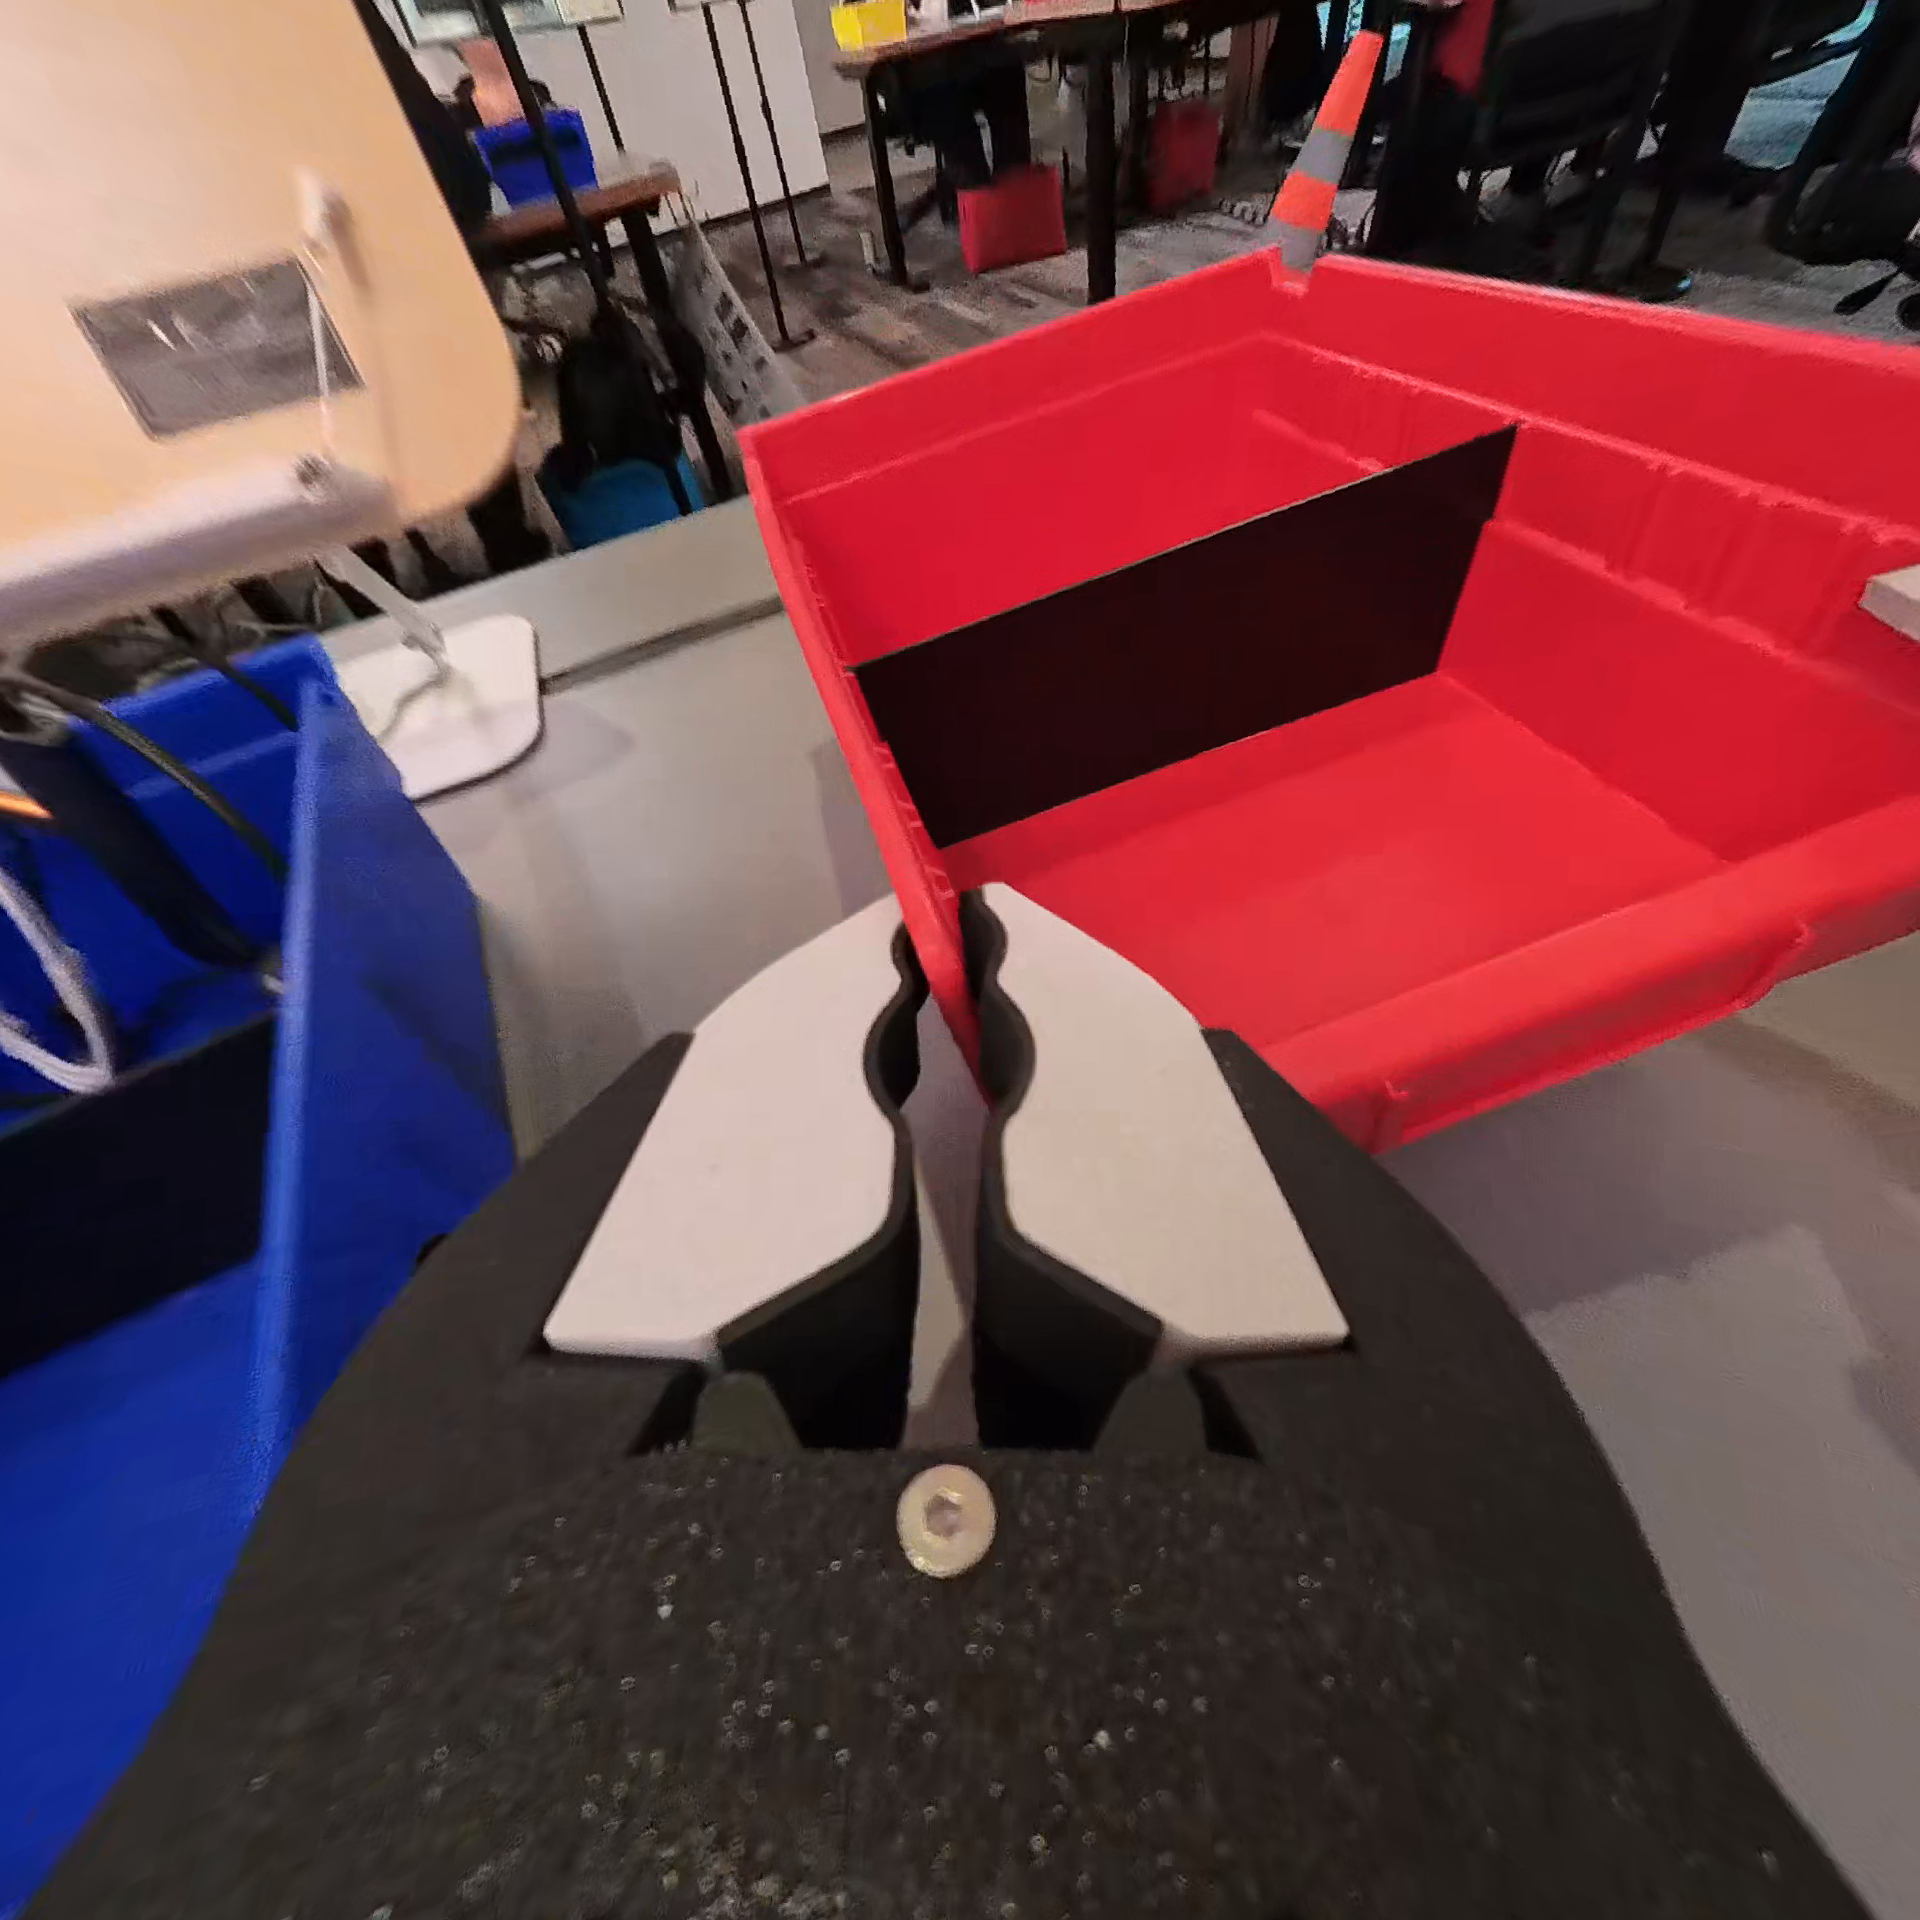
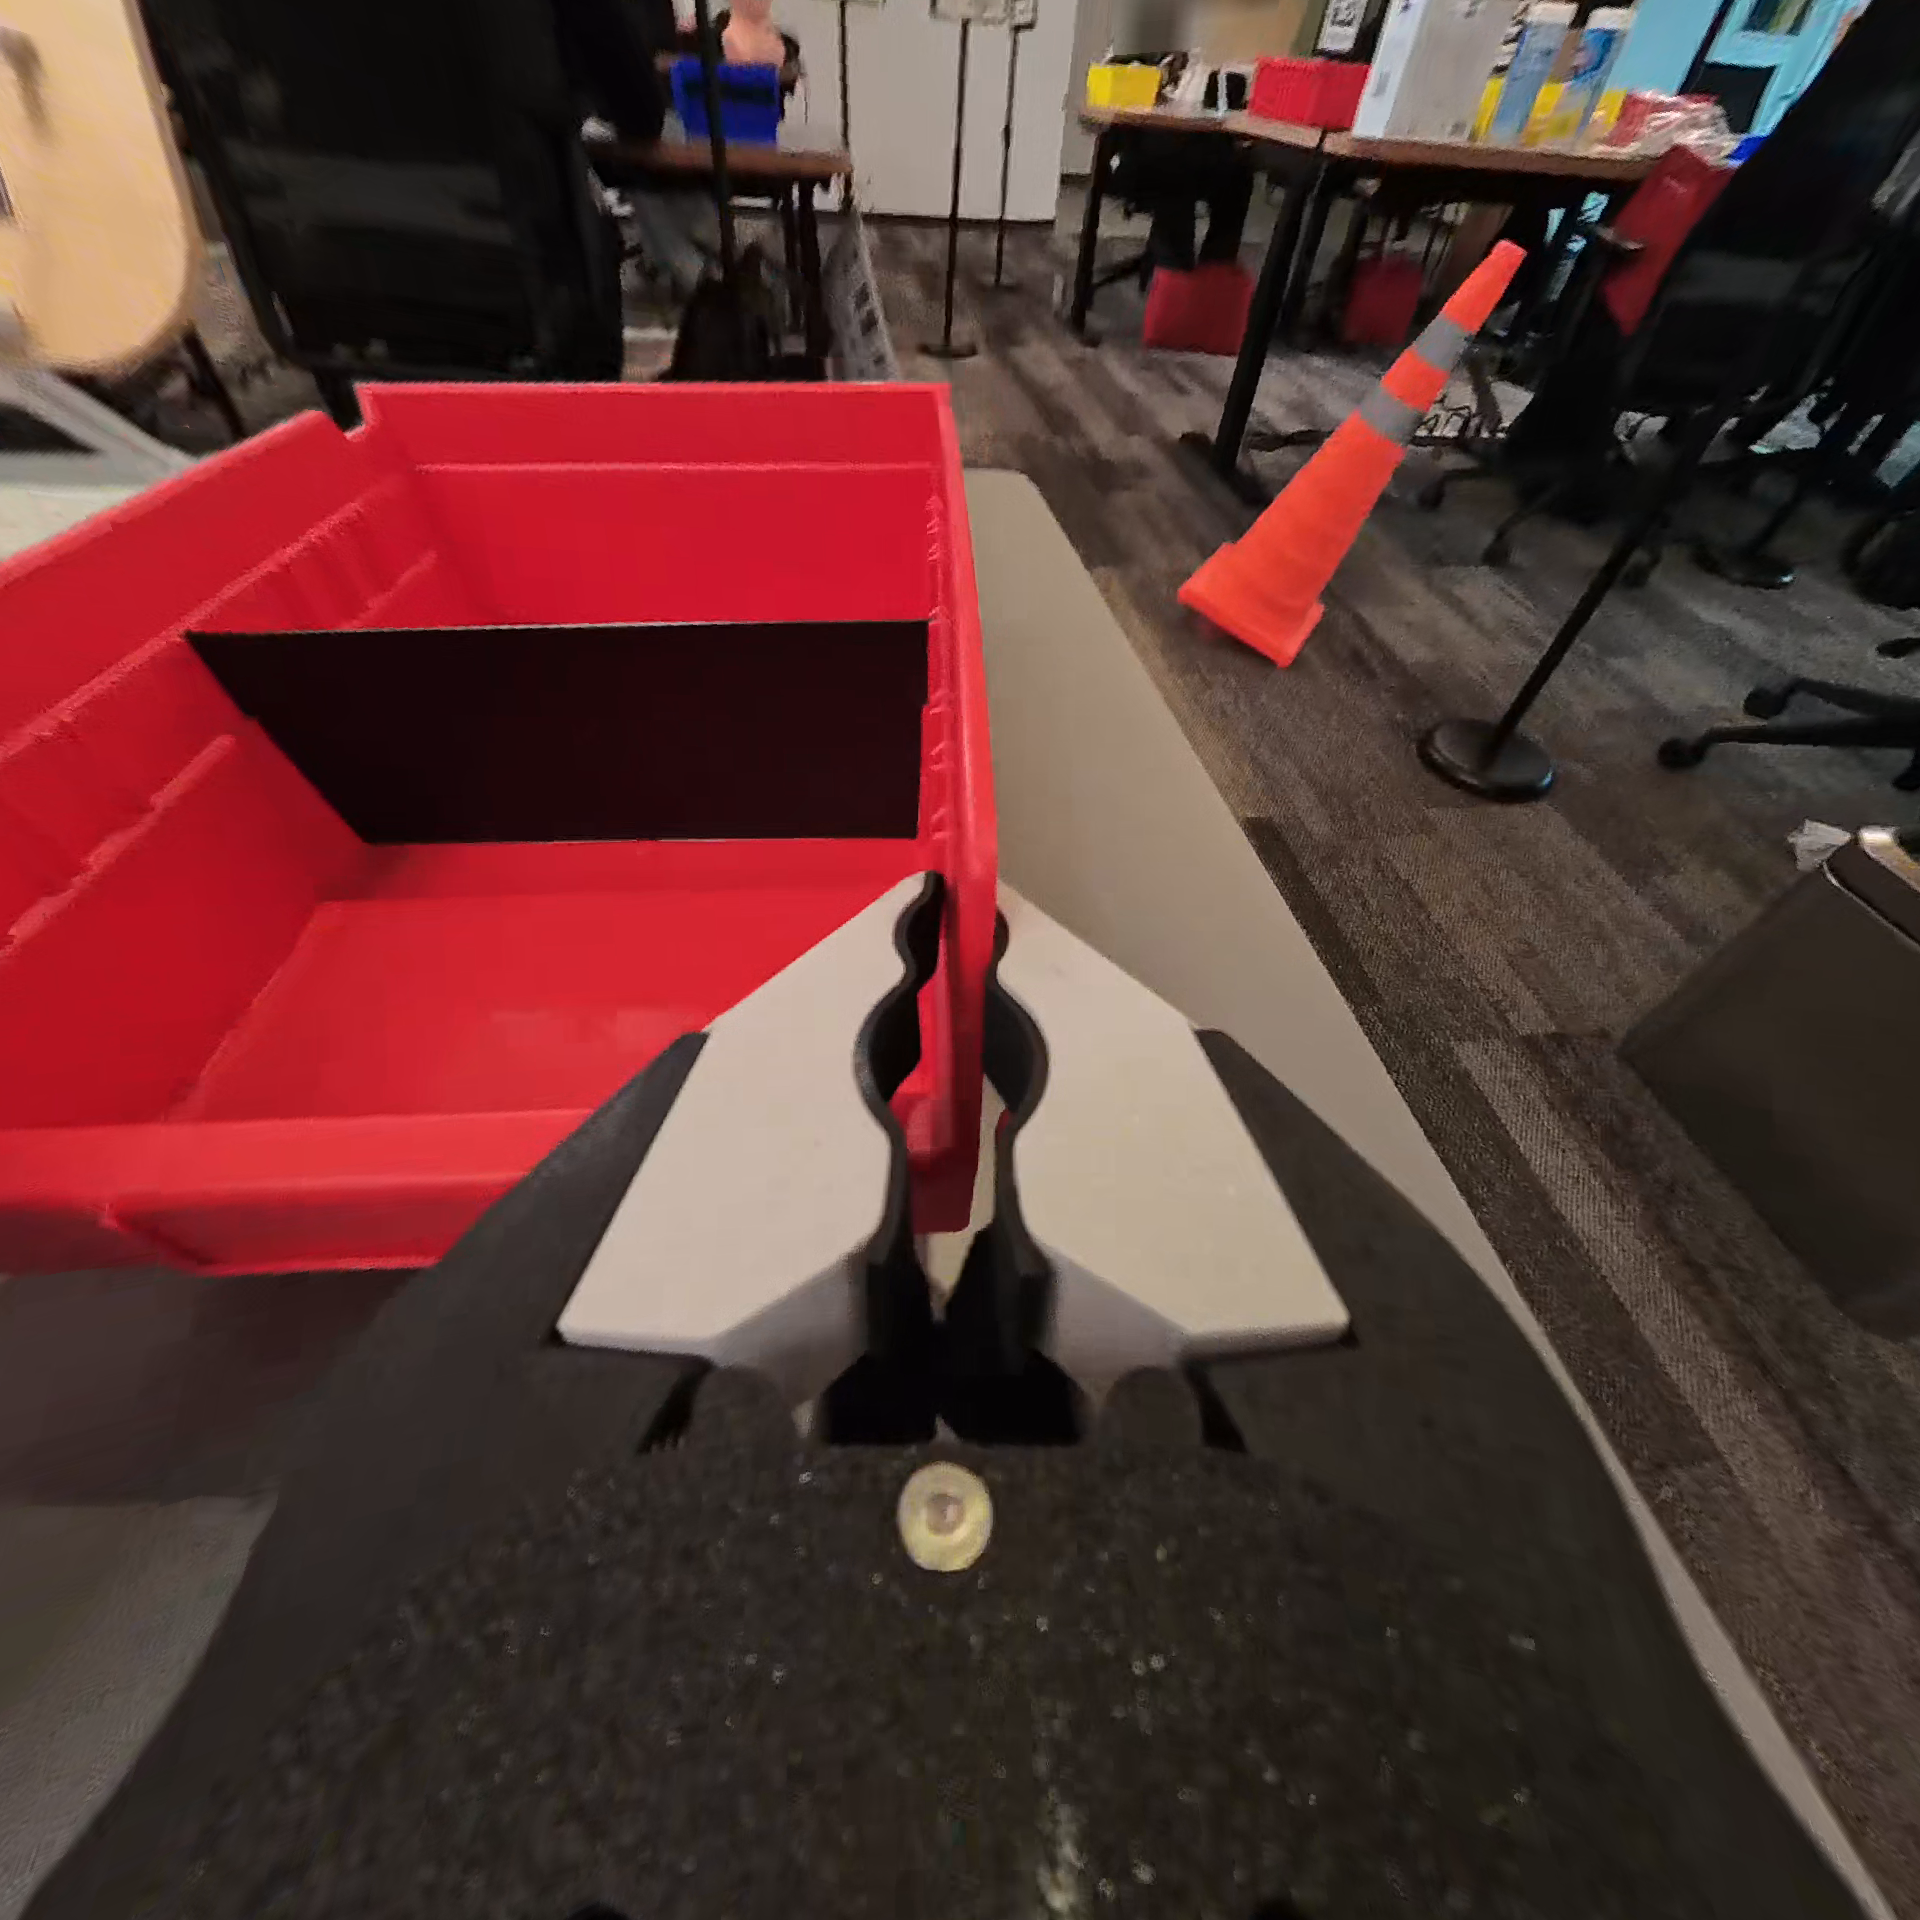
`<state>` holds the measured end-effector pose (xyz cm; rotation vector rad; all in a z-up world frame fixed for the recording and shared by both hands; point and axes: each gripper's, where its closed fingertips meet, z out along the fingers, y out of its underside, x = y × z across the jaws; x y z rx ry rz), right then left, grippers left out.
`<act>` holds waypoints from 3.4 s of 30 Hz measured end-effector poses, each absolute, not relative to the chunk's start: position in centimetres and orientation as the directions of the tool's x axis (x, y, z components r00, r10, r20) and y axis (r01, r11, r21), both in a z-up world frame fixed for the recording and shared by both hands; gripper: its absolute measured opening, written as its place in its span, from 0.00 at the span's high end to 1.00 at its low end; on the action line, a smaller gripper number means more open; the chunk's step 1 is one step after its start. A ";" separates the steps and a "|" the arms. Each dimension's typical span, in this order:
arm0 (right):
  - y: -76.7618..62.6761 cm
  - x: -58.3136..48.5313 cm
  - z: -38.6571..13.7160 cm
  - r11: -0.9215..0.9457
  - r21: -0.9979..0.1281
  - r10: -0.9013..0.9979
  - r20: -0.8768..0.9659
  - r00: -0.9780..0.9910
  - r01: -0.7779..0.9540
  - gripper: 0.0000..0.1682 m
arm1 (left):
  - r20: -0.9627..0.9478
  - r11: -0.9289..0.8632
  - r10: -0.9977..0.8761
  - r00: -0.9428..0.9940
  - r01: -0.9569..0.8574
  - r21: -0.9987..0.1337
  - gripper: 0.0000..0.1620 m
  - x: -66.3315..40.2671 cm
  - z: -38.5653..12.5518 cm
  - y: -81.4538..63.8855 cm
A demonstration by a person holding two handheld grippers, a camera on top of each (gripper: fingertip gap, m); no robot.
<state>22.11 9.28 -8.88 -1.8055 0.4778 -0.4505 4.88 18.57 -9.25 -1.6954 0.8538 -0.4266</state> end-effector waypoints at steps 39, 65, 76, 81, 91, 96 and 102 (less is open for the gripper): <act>22.3 -6.8 -13.5 -0.349 -0.936 -0.225 0.040 0.973 -0.042 0.98 | -0.048 -0.318 -0.600 0.798 -0.293 -0.902 0.94 -25.1 -12.9 28.2; 33.8 -32.3 -13.3 -0.344 -0.939 -0.081 0.010 0.997 -0.018 0.96 | 0.034 -0.393 -0.499 0.866 -0.191 -0.899 0.97 -50.2 -12.7 40.4; 22.2 -24.0 -8.7 -0.345 -0.939 0.395 -0.159 0.905 -0.014 0.73 | -0.076 -0.137 -0.376 0.923 -0.137 -0.981 0.62 -51.9 -5.8 39.4; 16.2 -9.4 -7.5 -0.215 -0.967 0.206 -0.180 0.962 -0.136 0.78 | -0.091 -0.017 -0.454 0.886 -0.111 -0.994 0.66 -48.7 -1.1 34.5; 12.9 8.1 -7.8 -0.090 -0.988 -0.237 -0.101 0.966 -0.126 0.81 | -0.048 -0.156 -0.609 0.792 -0.179 -0.971 0.79 -41.3 -9.5 29.5; 13.4 8.2 -9.5 -0.204 -0.969 -0.253 -0.086 0.964 -0.140 0.83 | 0.039 -0.226 -0.608 0.793 -0.127 -0.966 0.81 -42.0 -9.6 29.3; 13.3 8.9 -10.1 -0.250 -0.958 -0.279 -0.066 0.958 -0.139 0.83 | 0.066 -0.294 -0.592 0.803 -0.139 -0.946 0.84 -42.3 -10.5 29.7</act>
